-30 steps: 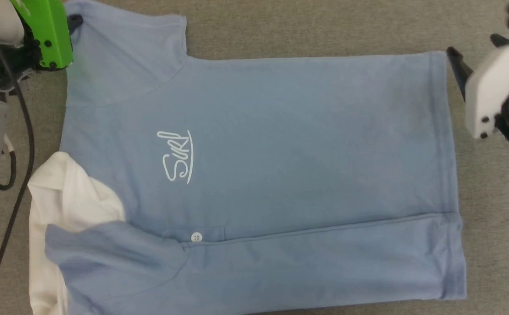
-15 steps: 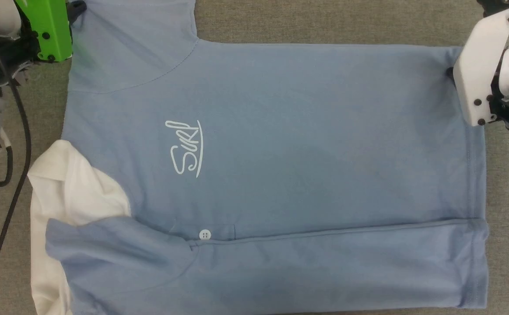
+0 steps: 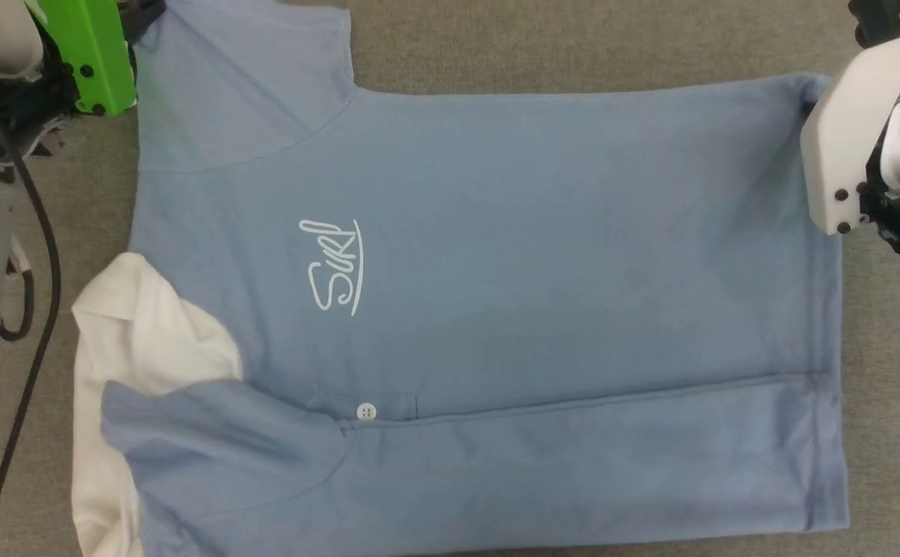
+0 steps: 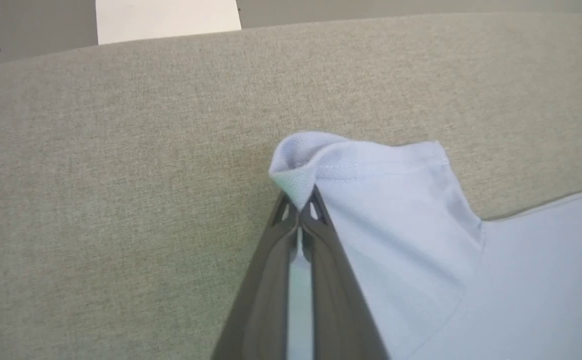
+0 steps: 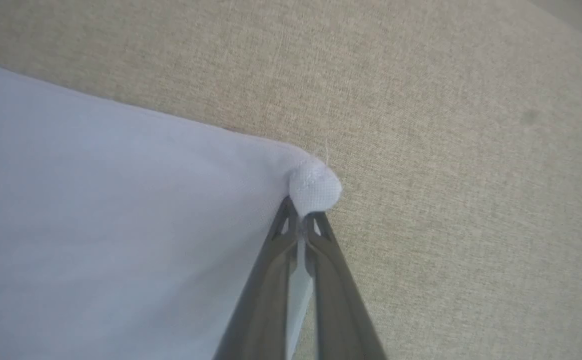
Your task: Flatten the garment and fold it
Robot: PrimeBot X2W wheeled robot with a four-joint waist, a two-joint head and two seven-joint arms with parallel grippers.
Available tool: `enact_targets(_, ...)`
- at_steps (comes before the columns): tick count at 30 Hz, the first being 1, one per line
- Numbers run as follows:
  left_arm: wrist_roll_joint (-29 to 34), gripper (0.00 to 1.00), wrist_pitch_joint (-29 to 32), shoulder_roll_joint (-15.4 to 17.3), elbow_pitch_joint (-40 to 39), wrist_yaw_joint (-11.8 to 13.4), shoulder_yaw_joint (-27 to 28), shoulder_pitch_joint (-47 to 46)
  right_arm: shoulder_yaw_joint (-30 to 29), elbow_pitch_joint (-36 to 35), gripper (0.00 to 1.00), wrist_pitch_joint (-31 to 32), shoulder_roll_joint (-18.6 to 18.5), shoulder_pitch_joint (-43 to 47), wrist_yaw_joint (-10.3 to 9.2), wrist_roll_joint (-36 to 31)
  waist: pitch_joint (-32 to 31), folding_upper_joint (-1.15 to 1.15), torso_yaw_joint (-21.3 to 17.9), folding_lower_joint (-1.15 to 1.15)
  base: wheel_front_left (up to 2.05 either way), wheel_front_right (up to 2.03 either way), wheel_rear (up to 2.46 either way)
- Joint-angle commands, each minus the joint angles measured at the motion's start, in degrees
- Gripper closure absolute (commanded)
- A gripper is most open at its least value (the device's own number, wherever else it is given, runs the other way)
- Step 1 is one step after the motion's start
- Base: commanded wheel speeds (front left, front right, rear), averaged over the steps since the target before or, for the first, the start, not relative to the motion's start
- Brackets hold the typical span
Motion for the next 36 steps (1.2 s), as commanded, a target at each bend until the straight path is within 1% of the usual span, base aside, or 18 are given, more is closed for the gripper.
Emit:
enact_targets(1, -0.57, 1.0, -0.98, -0.07, -0.38, -0.34, 0.42, 1.25, -0.42, -0.19, 1.0, -1.8, -0.44, 1.05, -0.08, 0.71, -3.97, 0.27, 0.09, 0.0, 0.0, 0.0, 0.0)
enact_targets(3, -1.61, 1.0, -2.06, -0.22, -1.17, -0.59, 1.01, 2.38, -1.14, -0.54, 1.0, -4.53, -0.78, 1.94, -0.08, 1.63, -6.14, 0.27, 0.21, 0.0, 0.0, 0.0, 0.0)
enact_targets(9, -3.17, 1.0, -3.91, 0.37, -4.61, -0.77, 1.53, 7.65, -1.78, -0.28, 1.0, -8.76, -2.96, 7.25, -0.08, 4.01, -12.39, 0.27, 0.75, 0.0, 0.0, 0.0, 0.0)
enact_targets(12, -4.13, 1.0, -4.56, 0.82, -6.66, -0.38, 1.83, 11.8, -1.97, 0.03, 1.0, -10.13, -3.69, 10.93, -0.08, 5.36, -15.37, 0.27, 0.98, 0.0, 0.0, 0.0, 0.0)
enact_targets(15, -5.03, 1.0, -5.47, 1.06, -9.01, 0.59, 2.25, 16.31, -2.15, 0.43, 1.0, -11.65, -4.02, 14.61, -0.08, 6.45, -18.1, 0.27, 1.18, 0.0, 0.0, 0.0, 0.0)
enact_targets(19, -6.41, 1.0, -6.47, 1.59, -12.78, 2.71, 3.18, 22.97, -3.0, 1.36, 1.0, -13.6, -4.04, 19.65, -0.08, 7.95, -21.26, 0.27, 1.58, 0.0, 0.0, 0.0, 0.0)
enact_targets(25, -8.07, 1.0, -7.25, 3.07, -18.82, 7.43, 4.88, 33.58, -3.49, 2.17, 1.0, -16.42, -3.83, 26.22, -0.08, 9.9, -24.72, 0.27, 2.11, 0.0, 0.0, 0.0, 0.0)
enact_targets(30, -9.95, 1.0, -7.93, 4.01, -23.17, 11.21, 6.51, 43.2, -3.82, 2.63, 1.0, -17.61, -3.71, 30.27, -0.08, 10.96, -25.52, 0.27, 2.21, 0.0, 0.0, 0.0, 0.0)
enact_targets(36, -12.36, 1.0, -9.98, 3.83, -26.12, 14.59, 8.8, 53.23, -3.65, 2.94, 1.0, -18.35, -3.28, 33.25, -0.08, 11.32, -25.35, 0.27, 2.25, 0.0, 0.0, 0.0, 0.0)
